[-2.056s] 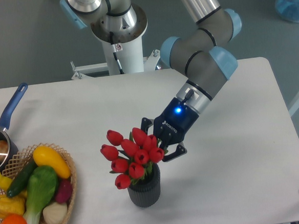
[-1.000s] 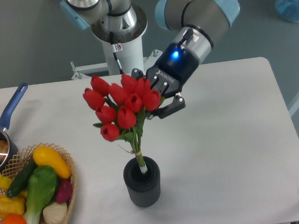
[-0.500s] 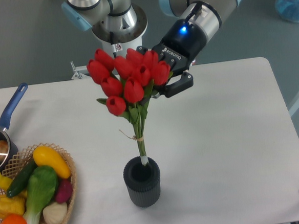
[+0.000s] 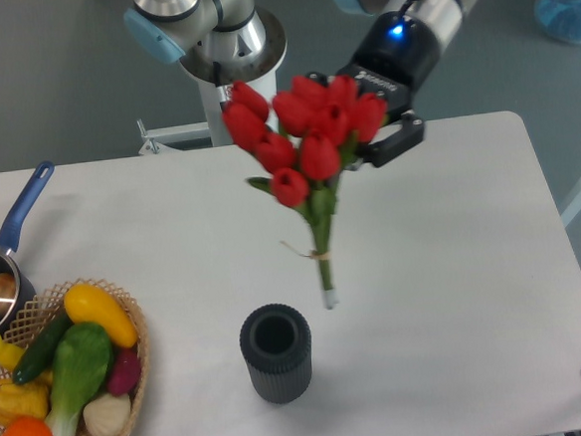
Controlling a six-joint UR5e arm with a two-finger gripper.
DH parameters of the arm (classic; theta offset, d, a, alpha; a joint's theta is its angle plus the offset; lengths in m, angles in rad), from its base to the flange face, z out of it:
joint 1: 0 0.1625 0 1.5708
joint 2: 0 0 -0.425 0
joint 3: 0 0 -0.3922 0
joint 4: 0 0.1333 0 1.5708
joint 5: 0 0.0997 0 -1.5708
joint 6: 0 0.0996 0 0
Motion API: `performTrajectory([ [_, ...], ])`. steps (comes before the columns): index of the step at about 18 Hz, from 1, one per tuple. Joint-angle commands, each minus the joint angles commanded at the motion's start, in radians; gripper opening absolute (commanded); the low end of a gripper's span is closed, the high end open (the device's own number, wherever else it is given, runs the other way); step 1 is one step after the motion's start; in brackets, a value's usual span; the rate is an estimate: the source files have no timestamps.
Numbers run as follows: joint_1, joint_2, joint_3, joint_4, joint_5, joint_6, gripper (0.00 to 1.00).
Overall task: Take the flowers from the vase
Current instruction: 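Carry the tulip bunch away from the vase and hold it aloft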
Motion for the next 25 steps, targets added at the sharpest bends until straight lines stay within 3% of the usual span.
performTrajectory([
  [4,-0.003,-0.048,0.022,-0.002,0.265,0.018,0.00],
  [8,0.000,-0.055,0.014,-0.012,0.473,0.009,0.00],
  [15,-0.011,-0.118,0.055,-0.049,0.677,0.020,0.00],
  [20,-0.084,-0.183,0.089,-0.069,0.864,0.020,0.00],
  [22,-0.112,-0.199,0.109,-0.098,0.913,0.020,0.00],
  [25,-0.152,-0.227,0.162,-0.193,1.030,0.022,0.02],
])
